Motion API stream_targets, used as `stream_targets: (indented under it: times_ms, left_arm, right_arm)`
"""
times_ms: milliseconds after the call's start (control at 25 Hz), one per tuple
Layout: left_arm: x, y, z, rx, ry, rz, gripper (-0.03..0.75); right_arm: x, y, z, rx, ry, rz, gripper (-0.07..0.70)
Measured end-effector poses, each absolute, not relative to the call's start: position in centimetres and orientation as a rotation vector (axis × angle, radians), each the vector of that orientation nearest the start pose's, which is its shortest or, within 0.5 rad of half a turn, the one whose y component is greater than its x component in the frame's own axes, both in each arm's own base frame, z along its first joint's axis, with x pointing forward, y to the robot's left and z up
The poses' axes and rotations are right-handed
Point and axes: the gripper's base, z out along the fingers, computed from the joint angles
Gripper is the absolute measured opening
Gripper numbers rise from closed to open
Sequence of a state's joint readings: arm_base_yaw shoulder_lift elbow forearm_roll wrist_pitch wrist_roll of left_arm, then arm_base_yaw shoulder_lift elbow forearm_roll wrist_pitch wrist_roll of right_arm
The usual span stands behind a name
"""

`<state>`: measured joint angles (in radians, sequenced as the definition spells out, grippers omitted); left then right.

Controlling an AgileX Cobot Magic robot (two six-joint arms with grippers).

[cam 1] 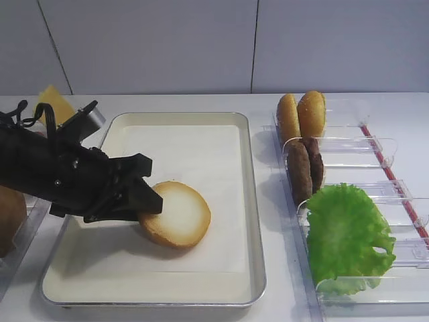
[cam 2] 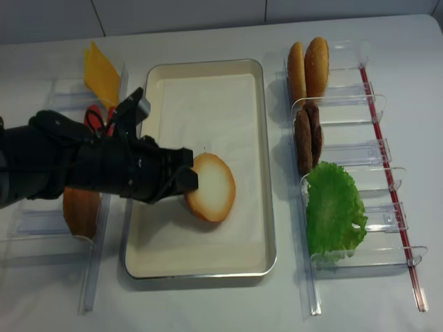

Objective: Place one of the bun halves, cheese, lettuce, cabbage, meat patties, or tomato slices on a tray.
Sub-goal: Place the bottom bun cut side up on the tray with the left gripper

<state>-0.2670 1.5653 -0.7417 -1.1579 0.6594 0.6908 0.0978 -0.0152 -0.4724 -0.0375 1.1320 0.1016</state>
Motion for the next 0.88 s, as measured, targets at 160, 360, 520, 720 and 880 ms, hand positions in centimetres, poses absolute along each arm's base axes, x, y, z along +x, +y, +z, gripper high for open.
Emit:
stream_targets:
  times_ms: [160,360,520,720,880]
  left_arm:
    - [25.1,-12.2,18.8,0.120,2.671,-0.984,0.404]
    - [25.0,-12.0,18.6,0.198,2.694,-0.931,0.469]
    - [25.6,-11.8,19.4,0.268,2.728,-0.856,0.472]
    - [26.6,-11.6,21.3,0.351,2.787,-0.758,0.472]
    - [27.4,-10.8,23.0,0.405,2.846,-0.573,0.472]
  right_arm:
    - [-0.7,-0.4,26.4,0.007,2.128,0.072,0.661]
    - [-0.7,-0.4,26.4,0.007,2.128,0.072,0.661]
    - [-0.7,-0.4,26.4,0.007,2.128,0.072,0.661]
    - [-0.7,-0.4,26.4,0.007,2.128,0.072,0.661]
    - [-0.7,-0.4,26.4,0.007,2.128,0.072,0.661]
